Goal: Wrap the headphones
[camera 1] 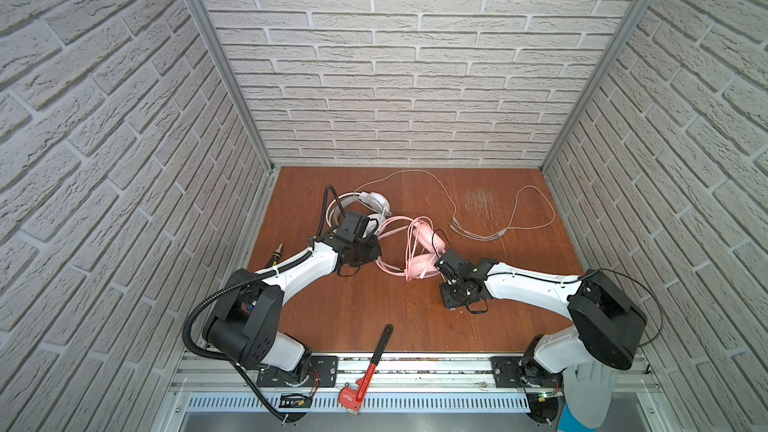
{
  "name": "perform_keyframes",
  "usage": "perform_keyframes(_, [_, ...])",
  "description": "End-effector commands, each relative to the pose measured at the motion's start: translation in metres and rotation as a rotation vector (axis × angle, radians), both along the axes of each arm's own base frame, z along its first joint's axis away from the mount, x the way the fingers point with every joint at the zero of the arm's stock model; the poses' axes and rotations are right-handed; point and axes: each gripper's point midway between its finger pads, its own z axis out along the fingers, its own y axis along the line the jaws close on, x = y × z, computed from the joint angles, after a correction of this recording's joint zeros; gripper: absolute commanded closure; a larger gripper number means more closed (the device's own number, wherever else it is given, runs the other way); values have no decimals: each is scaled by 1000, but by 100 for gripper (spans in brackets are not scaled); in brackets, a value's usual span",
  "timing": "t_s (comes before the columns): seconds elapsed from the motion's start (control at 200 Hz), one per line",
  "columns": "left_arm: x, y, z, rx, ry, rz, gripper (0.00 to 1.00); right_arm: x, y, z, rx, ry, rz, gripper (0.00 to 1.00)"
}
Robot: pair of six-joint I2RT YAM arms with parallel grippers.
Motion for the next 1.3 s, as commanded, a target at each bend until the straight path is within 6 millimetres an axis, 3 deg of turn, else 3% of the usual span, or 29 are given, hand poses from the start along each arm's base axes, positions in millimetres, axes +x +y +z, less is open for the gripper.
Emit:
perform_keyframes(0.0, [15,-14,20,-95,-68,-4,100,-28,-16,-15,-52,101,20,78])
perform_keyframes(0.295, [17,-14,18,-94,-62,8,100,-26,-14,-9,-48,87,51,94])
perform_keyframes(0.71, [24,-14,17,-122,-56,95,100,-23,-7,24,-57,16,259,95])
perform_keyframes(1.295, [26,-11,16,-209,-21,228,100,-17,-6,47,-25,-152,314,95])
